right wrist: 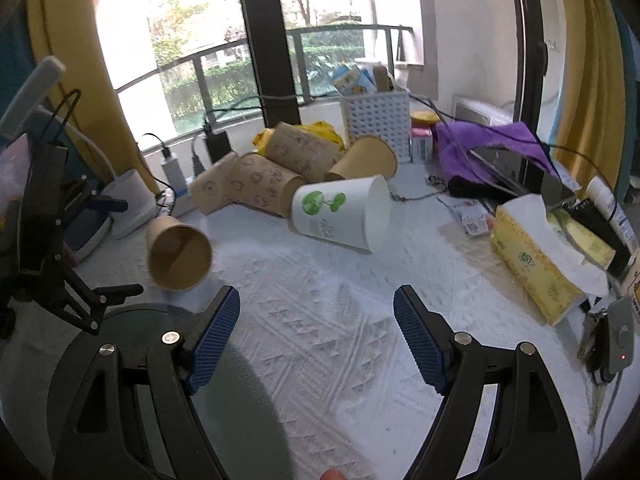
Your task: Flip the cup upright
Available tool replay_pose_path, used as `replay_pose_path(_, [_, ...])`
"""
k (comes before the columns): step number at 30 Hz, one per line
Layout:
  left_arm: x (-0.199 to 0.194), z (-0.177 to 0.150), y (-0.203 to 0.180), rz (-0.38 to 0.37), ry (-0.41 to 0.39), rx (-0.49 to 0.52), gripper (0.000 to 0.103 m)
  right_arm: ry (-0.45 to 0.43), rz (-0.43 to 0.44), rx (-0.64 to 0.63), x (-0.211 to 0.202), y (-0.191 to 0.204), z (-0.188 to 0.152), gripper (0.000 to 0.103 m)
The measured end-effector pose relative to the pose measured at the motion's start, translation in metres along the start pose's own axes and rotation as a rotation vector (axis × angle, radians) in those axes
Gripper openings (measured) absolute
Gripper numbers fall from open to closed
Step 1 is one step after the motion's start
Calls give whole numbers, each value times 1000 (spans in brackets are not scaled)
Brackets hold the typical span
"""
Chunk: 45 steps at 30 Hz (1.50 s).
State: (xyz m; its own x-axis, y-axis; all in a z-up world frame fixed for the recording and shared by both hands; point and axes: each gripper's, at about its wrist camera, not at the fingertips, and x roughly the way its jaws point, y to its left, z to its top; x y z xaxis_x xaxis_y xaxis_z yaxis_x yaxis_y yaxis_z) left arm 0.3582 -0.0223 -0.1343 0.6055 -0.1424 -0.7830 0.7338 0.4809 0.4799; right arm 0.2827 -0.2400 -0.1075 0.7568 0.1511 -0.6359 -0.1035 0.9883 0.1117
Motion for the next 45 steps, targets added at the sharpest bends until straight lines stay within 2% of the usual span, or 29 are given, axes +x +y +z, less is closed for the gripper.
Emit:
replay_pose_path(2, [8,3,3,-25,8,44,99,7,-4,10,4,-2,0,82])
replay_pose_path(3, [11,6,4,-43,11,68,93,9,-5,13,6,-3,1,82])
replay_pose_path(4, [13,9,5,-58,11,86,92,10,-7,15,8,-4,2,82])
replay_pose_path(11, [23,34,-4,-131,-8,246,91,18,-12,32,16,-11,2,82])
replay_pose_path(12, [26,40,-5,-134,-7,256,90,17,-14,34,16,-12,2,82])
replay_pose_path(14, [31,46,-6,-141,3,268,80,17,-14,41,17,-15,2,82])
replay_pose_path(22, [33,51,-2,-145,2,236,77,5,-13,55,13,-22,1,82])
replay_pose_path(26, [26,51,6,-163,-8,148,76,-1,-5,54,10,-22,0,82])
replay_pose_path(31, [8,52,23,-235,-32,-71,76,-19,11,48,-1,-19,-1,82])
replay_pose_path(38, [-56,47,22,-318,-187,-334,76,-45,82,25,-21,-9,-7,82])
replay_pose_path(40, [-77,43,17,-336,-244,-398,76,-50,124,13,-29,-4,-10,82])
replay_pose_path(45, [-114,33,5,-437,-340,-555,76,-84,224,-46,-52,15,-16,82])
